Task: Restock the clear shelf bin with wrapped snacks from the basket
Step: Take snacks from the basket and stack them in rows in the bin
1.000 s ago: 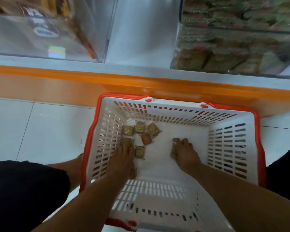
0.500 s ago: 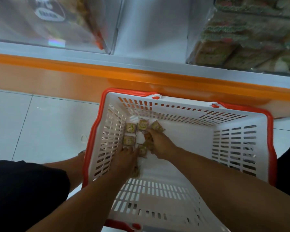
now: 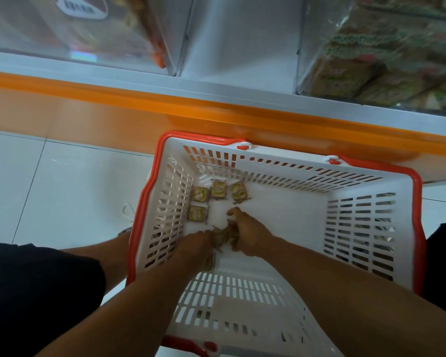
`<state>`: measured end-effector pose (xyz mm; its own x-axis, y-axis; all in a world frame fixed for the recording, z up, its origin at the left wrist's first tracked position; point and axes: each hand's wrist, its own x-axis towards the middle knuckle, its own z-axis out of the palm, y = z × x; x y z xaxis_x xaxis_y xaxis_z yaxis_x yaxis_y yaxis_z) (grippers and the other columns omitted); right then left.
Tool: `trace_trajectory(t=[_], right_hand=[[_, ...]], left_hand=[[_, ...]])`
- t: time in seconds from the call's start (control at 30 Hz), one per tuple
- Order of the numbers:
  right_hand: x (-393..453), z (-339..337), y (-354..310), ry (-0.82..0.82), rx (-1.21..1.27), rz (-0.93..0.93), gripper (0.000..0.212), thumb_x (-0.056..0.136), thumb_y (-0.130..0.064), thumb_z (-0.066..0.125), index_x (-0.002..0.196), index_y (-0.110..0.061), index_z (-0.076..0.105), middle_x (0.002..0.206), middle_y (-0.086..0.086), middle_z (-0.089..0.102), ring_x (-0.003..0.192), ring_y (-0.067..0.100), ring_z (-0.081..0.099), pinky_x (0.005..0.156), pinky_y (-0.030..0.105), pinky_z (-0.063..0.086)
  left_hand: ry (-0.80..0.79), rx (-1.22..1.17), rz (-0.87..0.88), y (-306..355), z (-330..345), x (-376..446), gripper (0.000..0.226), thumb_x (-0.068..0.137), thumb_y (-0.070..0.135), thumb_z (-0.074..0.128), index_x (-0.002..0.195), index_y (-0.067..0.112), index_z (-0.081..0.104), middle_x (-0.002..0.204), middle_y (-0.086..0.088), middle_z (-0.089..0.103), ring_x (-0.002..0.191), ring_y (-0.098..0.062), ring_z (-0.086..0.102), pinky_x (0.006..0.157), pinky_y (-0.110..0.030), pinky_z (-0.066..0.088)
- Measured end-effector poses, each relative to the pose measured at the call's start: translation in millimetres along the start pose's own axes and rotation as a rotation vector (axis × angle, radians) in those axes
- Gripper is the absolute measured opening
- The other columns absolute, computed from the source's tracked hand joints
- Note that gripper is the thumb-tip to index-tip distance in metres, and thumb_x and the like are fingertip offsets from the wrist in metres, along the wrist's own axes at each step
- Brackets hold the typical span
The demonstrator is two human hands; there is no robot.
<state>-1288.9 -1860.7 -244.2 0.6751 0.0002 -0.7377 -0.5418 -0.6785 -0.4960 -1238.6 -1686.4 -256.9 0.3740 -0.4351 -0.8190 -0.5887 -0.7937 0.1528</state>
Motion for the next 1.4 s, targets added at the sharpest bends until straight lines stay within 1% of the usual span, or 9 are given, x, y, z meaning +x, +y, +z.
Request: trace_trajectory(t=[0.17,0.37,0.57,0.67,0.77,0.87,1.03,1.33,1.4], right_hand=[[-6,-2,10,-0.228,0.226,0.1,0.068,0.072,0.005,0.083,0.131,-0.005,0.052,0.127,0.017,0.058,0.115,0.032,0.058,0.09,0.042,0.055],[-29,-16,11,-0.396,0.31,0.187,0.066,0.076,0.006,0.081,0.134,-0.01,0.052,0.112,0.006,0.059,0.091,0.018,0.06,0.057,0.022,0.057],[-68,-101,-33,-0.464,0.17,0.066,0.061,0.077,-0.003,0.084,0.127,-0.024,0.056,0.112,-0.004,0.059,0.092,0.015,0.063,0.065,0.027,0.062],[-118,-155,-68,-0.344,0.166,-0.076,0.047,0.076,-0.011,0.085,0.11,-0.034,0.062,0.101,-0.007,0.069,0.092,0.012,0.069,0.059,0.02,0.056],[-184,-196,-100,-0.208,0.137,-0.214,0.036,0.077,-0.02,0.084,0.094,-0.043,0.064,0.087,-0.012,0.072,0.078,0.003,0.07,0.056,0.018,0.052],[-242,-225,-119,0.026,0.179,-0.293,0.053,0.076,-0.02,0.087,0.117,-0.035,0.059,0.098,-0.007,0.071,0.084,0.008,0.068,0.065,0.031,0.06],[-311,-272,-140,0.176,0.261,-0.491,0.072,0.078,-0.032,0.086,0.141,-0.038,0.051,0.124,-0.016,0.069,0.115,0.008,0.066,0.1,0.038,0.055],[-328,-308,-137,0.481,0.596,-0.571,0.065,0.055,-0.033,0.095,0.113,-0.034,0.065,0.102,-0.004,0.076,0.095,0.018,0.074,0.078,0.04,0.06],[-329,-314,-131,0.502,0.592,-0.609,0.059,0.057,-0.035,0.095,0.111,-0.03,0.07,0.105,0.001,0.077,0.1,0.02,0.073,0.091,0.045,0.058]], left_hand=[[-0.14,0.042,-0.074,-1,-9,-2,0.026,0.098,0.023,0.057,0.119,0.008,0.062,0.12,-0.009,0.068,0.108,-0.025,0.067,0.076,-0.03,0.047],[-0.257,-0.077,-0.058,4,-25,-13,0.016,0.088,0.026,0.065,0.098,0.013,0.064,0.096,-0.002,0.068,0.084,-0.017,0.068,0.06,-0.023,0.048],[-0.376,-0.903,-0.035,12,-100,-45,0.01,0.091,0.016,0.071,0.095,0.007,0.074,0.099,-0.017,0.076,0.093,-0.029,0.074,0.089,-0.041,0.062],[-0.43,-1.085,0.067,18,-156,-77,0.027,0.089,-0.002,0.063,0.114,-0.01,0.069,0.115,-0.028,0.071,0.104,-0.033,0.069,0.098,-0.044,0.057],[-0.454,-1.21,0.205,27,-214,-117,0.032,0.088,-0.006,0.056,0.117,-0.008,0.07,0.118,-0.029,0.069,0.099,-0.03,0.072,0.077,-0.034,0.059],[-0.457,-1.325,0.386,42,-269,-168,0.028,0.077,-0.002,0.062,0.093,0.009,0.083,0.096,-0.015,0.078,0.086,-0.023,0.077,0.07,-0.032,0.062],[-0.514,-1.466,0.747,64,-327,-234,0.037,0.084,0.018,0.072,0.12,0.018,0.075,0.116,-0.013,0.075,0.108,-0.028,0.072,0.084,-0.045,0.062],[-0.253,-1.745,0.914,117,-350,-264,0.075,0.072,0.024,0.091,0.138,0.008,0.061,0.141,-0.024,0.058,0.115,-0.034,0.068,0.09,-0.052,0.058],[-0.256,-1.824,0.892,127,-353,-263,0.079,0.067,0.02,0.094,0.137,0.004,0.061,0.139,-0.028,0.059,0.115,-0.038,0.068,0.085,-0.05,0.061]])
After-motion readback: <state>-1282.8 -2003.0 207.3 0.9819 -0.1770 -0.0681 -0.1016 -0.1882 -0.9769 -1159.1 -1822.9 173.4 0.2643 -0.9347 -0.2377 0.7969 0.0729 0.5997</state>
